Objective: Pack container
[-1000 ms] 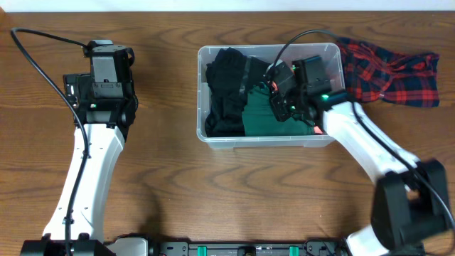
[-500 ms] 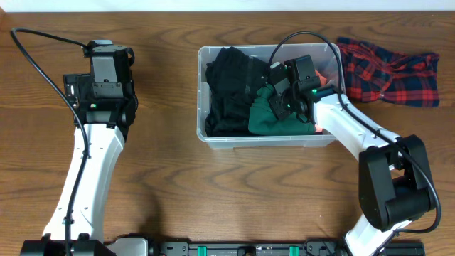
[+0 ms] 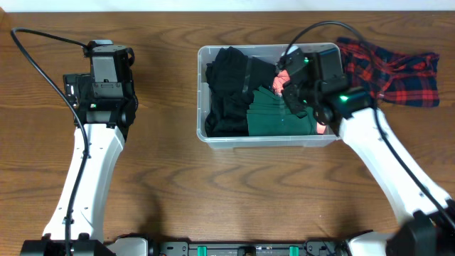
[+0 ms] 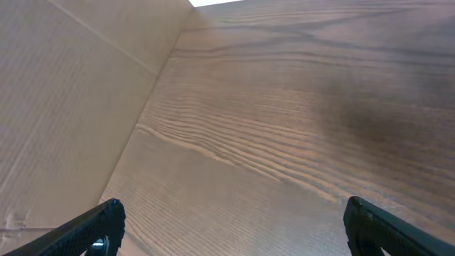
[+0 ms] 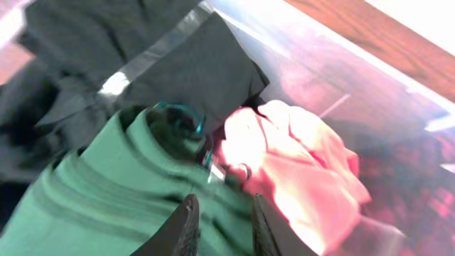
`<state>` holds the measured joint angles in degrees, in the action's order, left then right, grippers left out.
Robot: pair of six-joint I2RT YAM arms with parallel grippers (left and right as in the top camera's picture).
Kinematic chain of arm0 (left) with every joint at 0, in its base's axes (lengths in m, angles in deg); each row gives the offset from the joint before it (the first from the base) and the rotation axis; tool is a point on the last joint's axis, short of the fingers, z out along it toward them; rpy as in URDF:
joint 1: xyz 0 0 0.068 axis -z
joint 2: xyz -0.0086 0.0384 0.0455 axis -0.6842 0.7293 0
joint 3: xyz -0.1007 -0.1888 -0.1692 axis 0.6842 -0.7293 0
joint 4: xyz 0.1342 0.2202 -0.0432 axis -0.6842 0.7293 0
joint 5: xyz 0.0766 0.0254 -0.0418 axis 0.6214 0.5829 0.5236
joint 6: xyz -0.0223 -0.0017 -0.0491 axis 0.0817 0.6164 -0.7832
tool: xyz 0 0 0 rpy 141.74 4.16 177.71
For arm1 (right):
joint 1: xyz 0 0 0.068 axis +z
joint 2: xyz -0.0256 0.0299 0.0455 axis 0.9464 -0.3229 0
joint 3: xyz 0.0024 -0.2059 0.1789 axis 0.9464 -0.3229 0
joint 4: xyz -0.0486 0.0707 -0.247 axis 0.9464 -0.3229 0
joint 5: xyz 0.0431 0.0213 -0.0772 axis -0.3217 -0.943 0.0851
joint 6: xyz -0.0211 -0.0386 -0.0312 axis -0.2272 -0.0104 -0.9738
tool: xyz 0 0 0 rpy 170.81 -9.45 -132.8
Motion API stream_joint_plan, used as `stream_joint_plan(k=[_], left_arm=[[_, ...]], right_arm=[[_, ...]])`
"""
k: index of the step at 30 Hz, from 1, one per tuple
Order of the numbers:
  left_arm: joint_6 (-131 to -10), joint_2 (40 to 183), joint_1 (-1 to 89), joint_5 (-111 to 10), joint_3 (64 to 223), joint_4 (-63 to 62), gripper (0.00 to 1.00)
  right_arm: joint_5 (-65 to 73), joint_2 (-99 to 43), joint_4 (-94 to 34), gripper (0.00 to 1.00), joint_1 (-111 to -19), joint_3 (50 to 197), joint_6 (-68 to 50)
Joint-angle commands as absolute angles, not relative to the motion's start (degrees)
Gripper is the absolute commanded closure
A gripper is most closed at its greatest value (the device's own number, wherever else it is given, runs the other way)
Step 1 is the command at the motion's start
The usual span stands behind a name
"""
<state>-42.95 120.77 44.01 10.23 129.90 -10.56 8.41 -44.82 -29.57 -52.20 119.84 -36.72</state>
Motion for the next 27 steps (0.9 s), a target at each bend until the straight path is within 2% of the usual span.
stream_joint_plan(k=[1,5,11,27], left_arm=[[-43.0,121.1,43.8,10.7,130.9,-10.4,0.02],[-43.0,121.1,43.8,10.7,130.9,-10.4,0.02],[-43.0,121.1,43.8,10.7,130.9,-10.4,0.02],[-43.0,121.1,43.8,10.7,130.9,-10.4,0.02]], right_arm=[[9.0,-43.3,-33.5,0.77,-52.5,120.3,-36.5],[9.1,-43.7,-39.9,0.99,-52.5,120.1,-36.5],[14.0,-46.2,-45.7,0.99,-53.4,119.4,-36.0],[15.0,-58.8,-43.2,0.99,-58.4,117.9,-33.9]])
